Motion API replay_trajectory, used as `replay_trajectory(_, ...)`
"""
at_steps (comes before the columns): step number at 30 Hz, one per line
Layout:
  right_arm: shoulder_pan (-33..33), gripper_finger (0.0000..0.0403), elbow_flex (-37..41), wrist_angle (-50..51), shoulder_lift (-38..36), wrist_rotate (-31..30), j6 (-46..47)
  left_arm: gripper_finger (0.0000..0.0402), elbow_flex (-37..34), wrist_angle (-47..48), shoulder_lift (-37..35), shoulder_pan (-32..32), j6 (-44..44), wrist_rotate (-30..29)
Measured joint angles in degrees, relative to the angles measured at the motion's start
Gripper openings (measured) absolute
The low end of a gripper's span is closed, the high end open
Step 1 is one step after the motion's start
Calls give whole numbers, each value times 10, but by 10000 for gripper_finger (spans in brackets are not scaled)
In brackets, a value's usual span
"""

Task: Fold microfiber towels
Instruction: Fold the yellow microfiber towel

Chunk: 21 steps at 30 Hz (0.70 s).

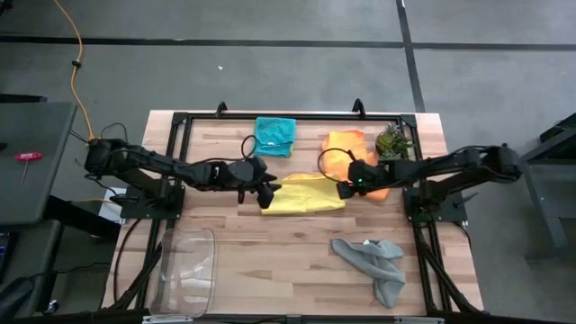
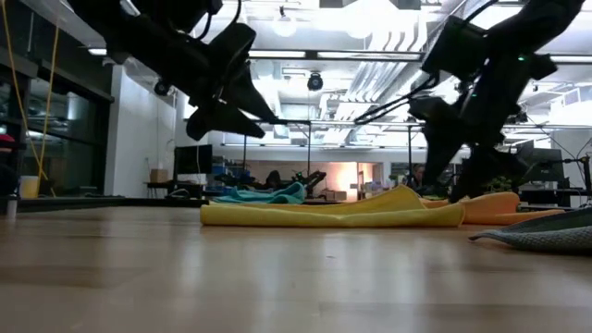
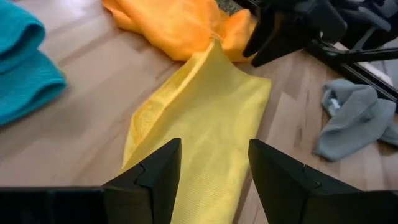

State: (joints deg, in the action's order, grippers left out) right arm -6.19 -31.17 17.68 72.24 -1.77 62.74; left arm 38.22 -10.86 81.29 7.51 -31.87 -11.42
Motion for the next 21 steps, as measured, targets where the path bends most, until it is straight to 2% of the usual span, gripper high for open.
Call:
replay_trajectory(4,17,231,-21,0,54,15,15,176,0,1,11,-9,-9,0)
replay_trajectory(11,25,231,-45,3,125,-4,35,176,0,0,14,-16,-10,0)
replay_trajectory(18,26,230,-69,14,154,-34,69,176,0,2,14,-16,-10,0)
replay_trajectory(21,26,216,-71,0,156,-66,93,176,0,3,14,-16,-10,1)
